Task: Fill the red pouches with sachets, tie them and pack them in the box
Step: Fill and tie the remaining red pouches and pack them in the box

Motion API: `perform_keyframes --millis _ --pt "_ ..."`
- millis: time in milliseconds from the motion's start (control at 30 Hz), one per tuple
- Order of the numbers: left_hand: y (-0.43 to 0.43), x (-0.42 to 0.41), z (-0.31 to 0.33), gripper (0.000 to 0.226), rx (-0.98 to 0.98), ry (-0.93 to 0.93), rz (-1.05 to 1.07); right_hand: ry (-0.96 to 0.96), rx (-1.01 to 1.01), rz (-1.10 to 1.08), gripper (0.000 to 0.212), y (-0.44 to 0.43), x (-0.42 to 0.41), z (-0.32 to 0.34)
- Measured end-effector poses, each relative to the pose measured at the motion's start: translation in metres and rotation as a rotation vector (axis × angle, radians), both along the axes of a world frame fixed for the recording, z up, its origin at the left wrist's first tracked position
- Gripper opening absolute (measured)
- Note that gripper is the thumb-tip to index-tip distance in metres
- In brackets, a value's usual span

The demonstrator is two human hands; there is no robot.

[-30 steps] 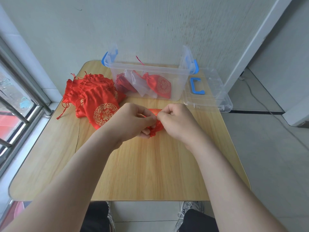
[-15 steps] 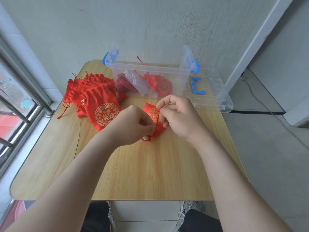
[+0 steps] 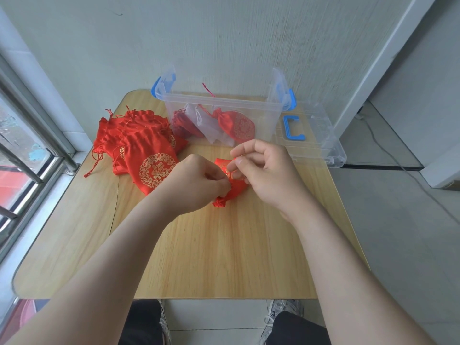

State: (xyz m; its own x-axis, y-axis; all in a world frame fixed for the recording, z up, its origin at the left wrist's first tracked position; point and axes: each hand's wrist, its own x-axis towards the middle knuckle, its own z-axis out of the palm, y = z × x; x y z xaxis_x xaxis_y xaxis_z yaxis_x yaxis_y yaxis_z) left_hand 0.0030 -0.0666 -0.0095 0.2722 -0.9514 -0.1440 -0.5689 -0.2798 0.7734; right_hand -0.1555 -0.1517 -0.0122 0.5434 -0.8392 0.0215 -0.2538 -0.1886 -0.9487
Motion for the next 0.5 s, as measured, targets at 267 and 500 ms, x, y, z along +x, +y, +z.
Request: perform_keyframes --millis 267,500 --pt "-0.0012 0.0028 0.0008 0.025 -0.002 0.102 0.059 0.087 -0.150 -0.040 0.019 -0.0028 -0.0016 -0.0050" --pt "-0.0030 0.0049 -0.0001 0.021 -0.044 0.126 0.094 0.086 -0.176 0.020 0.015 -0.0009 -0.0002 -0.0078"
